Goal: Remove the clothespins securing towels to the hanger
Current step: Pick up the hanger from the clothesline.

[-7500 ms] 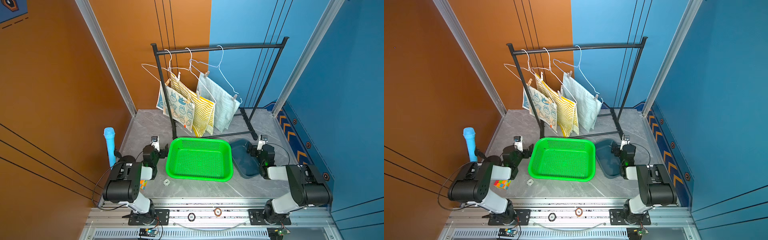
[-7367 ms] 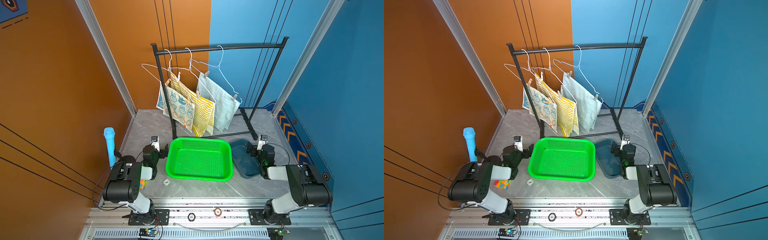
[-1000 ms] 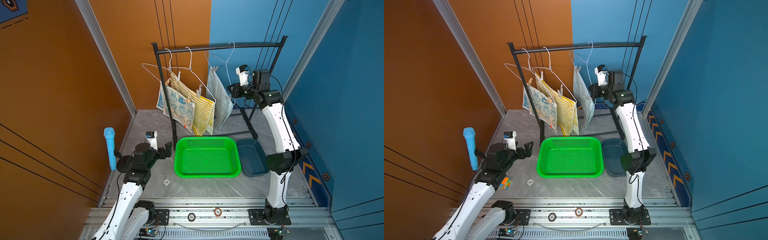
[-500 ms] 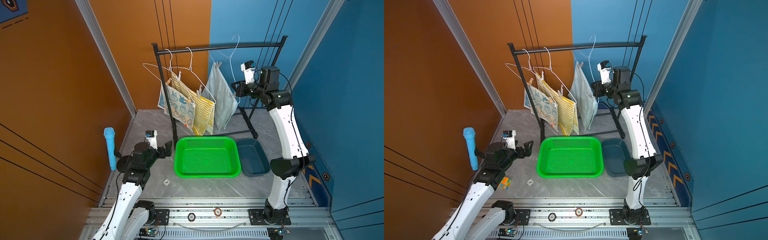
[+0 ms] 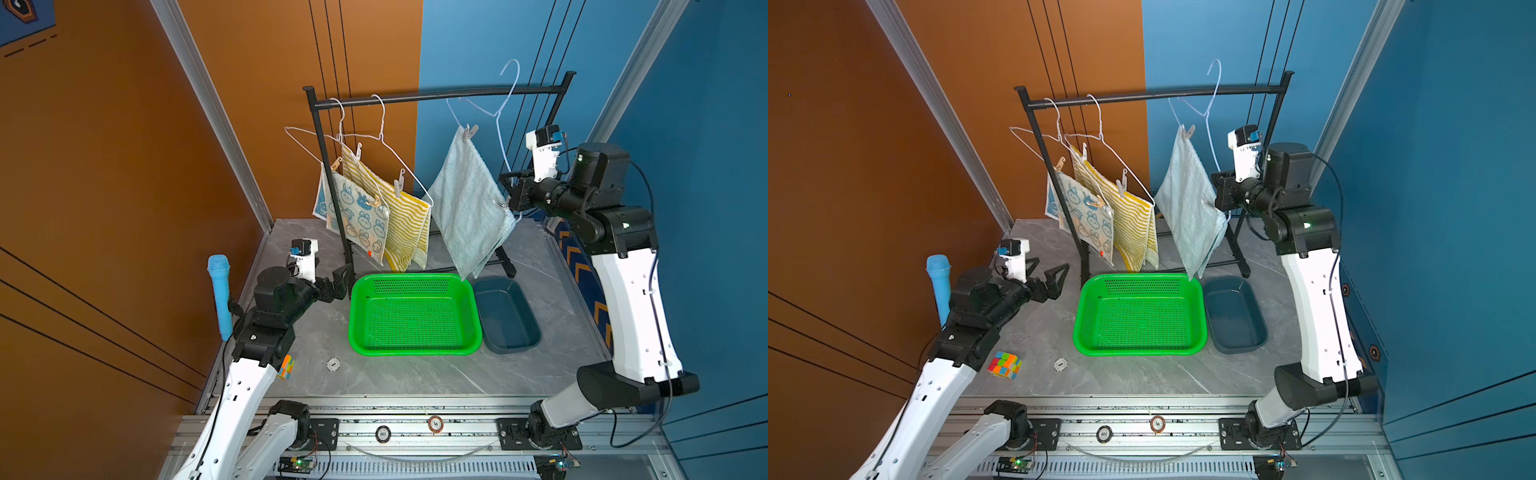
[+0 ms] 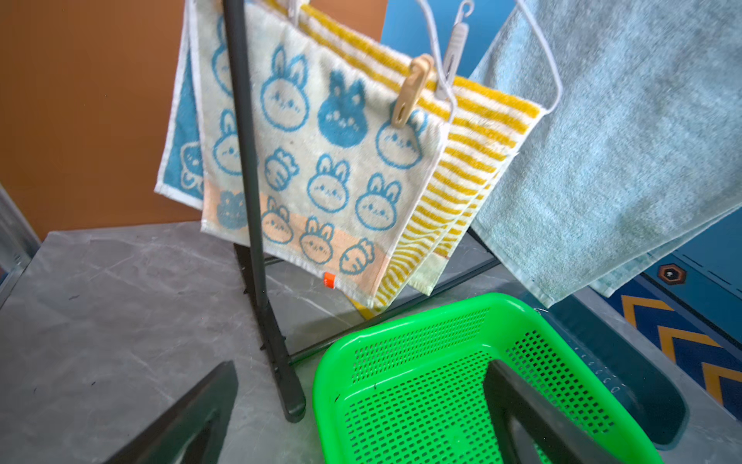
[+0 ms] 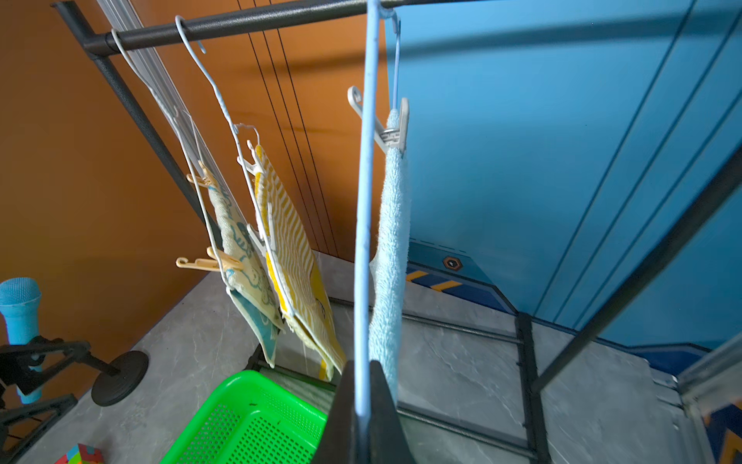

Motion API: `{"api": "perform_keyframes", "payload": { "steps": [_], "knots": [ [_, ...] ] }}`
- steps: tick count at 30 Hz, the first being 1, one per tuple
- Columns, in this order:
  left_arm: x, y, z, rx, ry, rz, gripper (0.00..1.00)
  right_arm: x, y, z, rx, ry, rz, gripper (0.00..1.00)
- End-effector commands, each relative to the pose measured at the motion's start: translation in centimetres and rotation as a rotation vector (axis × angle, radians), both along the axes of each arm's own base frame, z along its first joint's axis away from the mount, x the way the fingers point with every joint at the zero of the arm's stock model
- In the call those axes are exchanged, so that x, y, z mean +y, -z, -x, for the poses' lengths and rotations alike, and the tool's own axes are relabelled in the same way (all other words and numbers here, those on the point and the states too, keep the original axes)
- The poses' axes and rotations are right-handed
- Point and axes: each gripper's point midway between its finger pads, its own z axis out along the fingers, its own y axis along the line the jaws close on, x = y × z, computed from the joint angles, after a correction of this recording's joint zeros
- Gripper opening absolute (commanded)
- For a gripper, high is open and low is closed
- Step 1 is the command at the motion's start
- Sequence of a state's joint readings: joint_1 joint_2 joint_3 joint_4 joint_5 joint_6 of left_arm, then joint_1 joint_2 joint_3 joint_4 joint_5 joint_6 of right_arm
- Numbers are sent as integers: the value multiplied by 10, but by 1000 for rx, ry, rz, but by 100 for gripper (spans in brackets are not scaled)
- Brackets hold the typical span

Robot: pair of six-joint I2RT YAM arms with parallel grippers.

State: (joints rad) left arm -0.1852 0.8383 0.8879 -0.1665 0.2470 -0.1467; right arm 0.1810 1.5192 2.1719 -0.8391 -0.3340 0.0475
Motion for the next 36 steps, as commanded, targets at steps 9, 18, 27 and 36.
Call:
{"api": "perform_keyframes", "payload": {
  "steps": [9, 18, 27, 36],
  "knots": [
    [-49, -40, 9, -67, 182, -114, 94, -8, -9, 117, 5, -85, 2, 0],
    [-39, -51, 13, -105, 110, -127, 93, 21, -14, 199, -31, -344, -61, 0],
    [-6, -55, 39, -137, -12, -167, 93, 55, 0, 227, -62, -628, -79, 0],
    [14, -60, 57, -155, -78, -201, 93, 89, 41, 201, -10, -698, 109, 0]
  ]
}}
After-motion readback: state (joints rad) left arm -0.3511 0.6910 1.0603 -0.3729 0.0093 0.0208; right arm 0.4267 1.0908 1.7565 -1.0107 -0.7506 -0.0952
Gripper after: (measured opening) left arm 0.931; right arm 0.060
